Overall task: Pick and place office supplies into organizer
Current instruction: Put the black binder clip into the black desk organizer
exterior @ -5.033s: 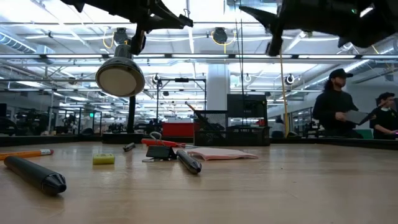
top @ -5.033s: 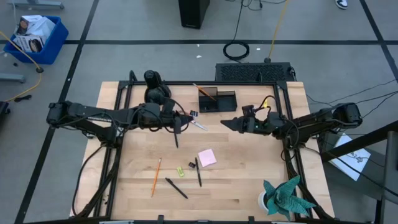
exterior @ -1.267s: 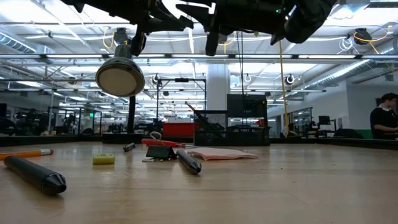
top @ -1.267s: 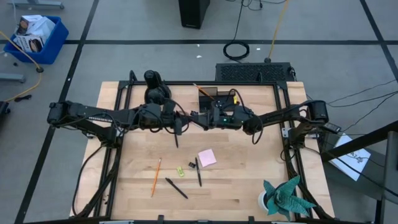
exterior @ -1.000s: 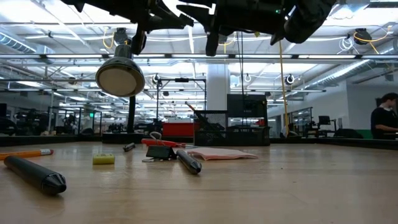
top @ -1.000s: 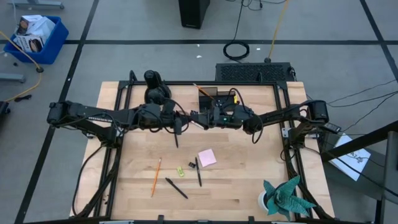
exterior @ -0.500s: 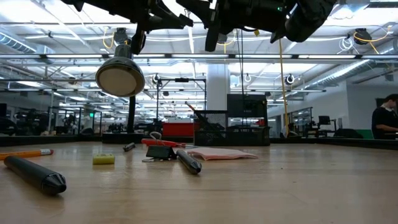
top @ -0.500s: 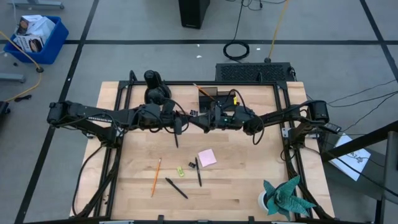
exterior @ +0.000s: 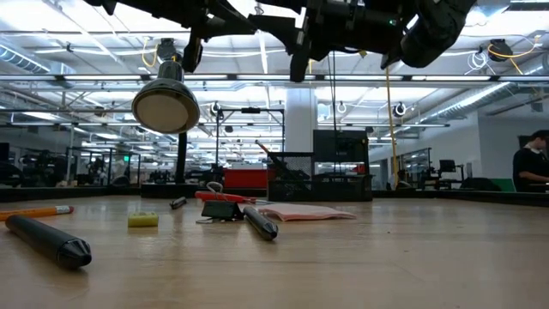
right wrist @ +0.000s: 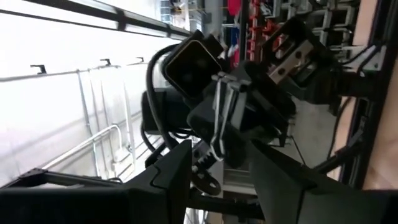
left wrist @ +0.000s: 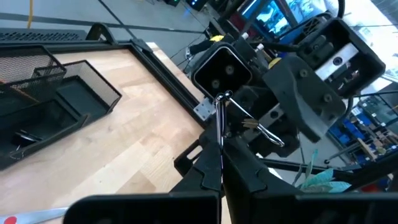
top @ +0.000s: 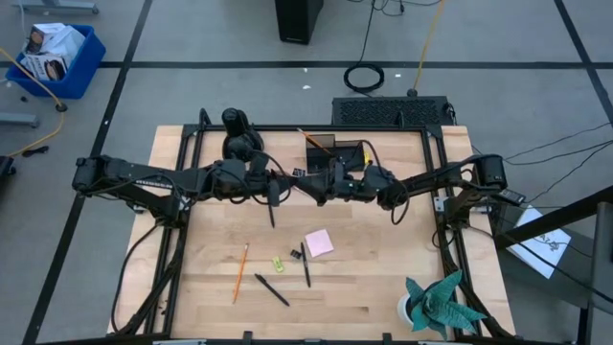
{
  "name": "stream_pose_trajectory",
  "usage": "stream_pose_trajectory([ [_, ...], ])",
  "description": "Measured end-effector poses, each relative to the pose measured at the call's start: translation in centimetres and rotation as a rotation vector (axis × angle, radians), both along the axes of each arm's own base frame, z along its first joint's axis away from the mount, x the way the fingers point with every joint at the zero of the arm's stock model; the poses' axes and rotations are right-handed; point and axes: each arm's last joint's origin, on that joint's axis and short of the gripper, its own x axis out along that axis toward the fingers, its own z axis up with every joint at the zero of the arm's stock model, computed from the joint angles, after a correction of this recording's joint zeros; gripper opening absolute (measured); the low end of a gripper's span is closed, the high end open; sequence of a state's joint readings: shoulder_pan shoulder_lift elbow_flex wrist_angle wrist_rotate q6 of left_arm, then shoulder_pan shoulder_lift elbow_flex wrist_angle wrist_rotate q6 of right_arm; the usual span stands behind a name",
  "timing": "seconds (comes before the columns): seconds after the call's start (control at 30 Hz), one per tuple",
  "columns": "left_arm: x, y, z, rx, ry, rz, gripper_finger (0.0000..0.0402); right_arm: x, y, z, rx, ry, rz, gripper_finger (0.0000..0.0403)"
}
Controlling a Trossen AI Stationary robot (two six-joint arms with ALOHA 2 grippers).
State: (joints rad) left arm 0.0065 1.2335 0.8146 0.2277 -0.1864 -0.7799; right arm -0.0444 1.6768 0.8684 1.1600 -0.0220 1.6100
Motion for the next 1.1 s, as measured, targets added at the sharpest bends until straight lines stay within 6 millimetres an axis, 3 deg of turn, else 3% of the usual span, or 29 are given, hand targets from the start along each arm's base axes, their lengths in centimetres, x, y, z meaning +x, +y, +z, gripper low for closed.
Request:
stream_pose_trajectory([
  [0.43, -0.02, -0.39, -0.14, 0.001, 0.015, -0.015, 0.0003, -0.03, -0.32, 0.04, -0.002, -0.004, -0.009, 0.0127],
  [0.7, -0.02, -0.56, -0.13, 0.002, 0.014, -0.014, 0.0002, -0.03, -0.45, 0.03, -0.003, -0.003, -0.014, 0.0077],
  [0.93, -0.01, -0.55, -0.1, 0.002, 0.011, -0.013, 0.0002, -0.03, -0.48, 0.01, -0.008, -0.001, -0.018, 0.0009],
  [1.1, -0.01, -0.54, -0.17, 0.002, 0.017, -0.011, 0.0009, 0.01, -0.51, -0.08, -0.009, 0.01, -0.033, 0.0005],
])
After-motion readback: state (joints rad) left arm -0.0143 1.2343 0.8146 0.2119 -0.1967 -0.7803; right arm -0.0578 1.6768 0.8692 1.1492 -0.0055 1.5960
